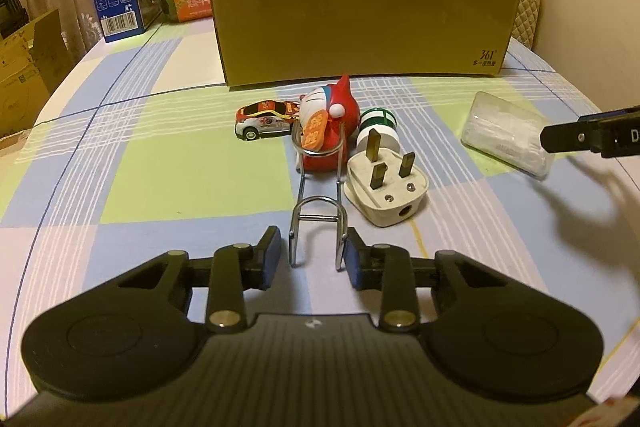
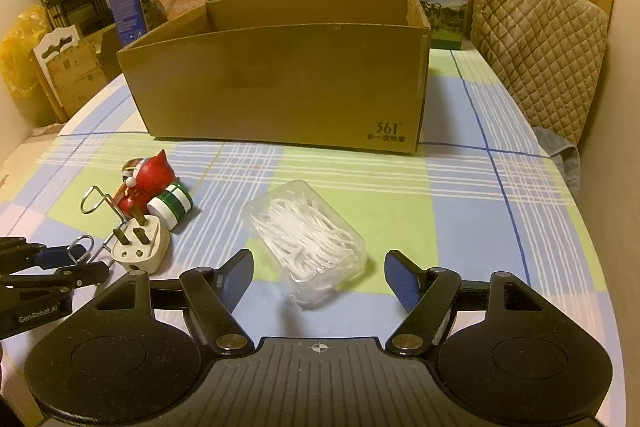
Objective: Organize rigid objects
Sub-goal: 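Grasp the metal wire hook with the left gripper while the right grasps the clear floss-pick box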
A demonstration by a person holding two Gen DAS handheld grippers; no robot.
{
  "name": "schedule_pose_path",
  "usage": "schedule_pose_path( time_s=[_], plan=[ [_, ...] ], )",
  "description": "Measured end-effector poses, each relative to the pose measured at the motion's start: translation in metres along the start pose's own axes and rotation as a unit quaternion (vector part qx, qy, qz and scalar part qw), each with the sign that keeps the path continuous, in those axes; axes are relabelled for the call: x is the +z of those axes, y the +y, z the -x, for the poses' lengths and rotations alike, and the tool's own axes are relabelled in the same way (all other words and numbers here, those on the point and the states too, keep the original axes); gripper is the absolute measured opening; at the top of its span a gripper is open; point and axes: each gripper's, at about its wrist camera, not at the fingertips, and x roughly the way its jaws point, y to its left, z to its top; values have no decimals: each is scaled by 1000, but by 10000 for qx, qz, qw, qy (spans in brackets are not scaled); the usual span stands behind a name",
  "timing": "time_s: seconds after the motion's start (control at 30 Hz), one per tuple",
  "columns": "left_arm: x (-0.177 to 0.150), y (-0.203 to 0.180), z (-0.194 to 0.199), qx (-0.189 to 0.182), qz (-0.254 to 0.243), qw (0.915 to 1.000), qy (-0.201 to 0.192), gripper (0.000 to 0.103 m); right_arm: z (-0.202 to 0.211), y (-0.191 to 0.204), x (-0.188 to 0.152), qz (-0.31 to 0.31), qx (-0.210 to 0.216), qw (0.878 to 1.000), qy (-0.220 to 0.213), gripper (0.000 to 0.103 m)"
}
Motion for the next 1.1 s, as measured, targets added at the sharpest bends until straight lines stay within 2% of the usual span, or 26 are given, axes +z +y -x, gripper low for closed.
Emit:
schedule_pose_path(
  time_s=[0.1, 0.47, 0.73, 1.1],
  plan=[
    [0, 0, -1, -50, -14, 10000, 13, 24, -1, -1, 0, -48, -11, 10000, 14, 70],
    [1, -3, 7, -14, -84, 9999, -133, 23, -1, -1, 0, -69, -17, 10000, -9, 70],
    [6, 5, 15, 15, 76, 9997, -238, 23, -2, 1, 0, -46, -8, 10000, -10, 70],
    [21, 8, 22, 10, 119, 9989, -452, 23, -15, 12, 7, 629, 189, 9978, 110, 70]
  ],
)
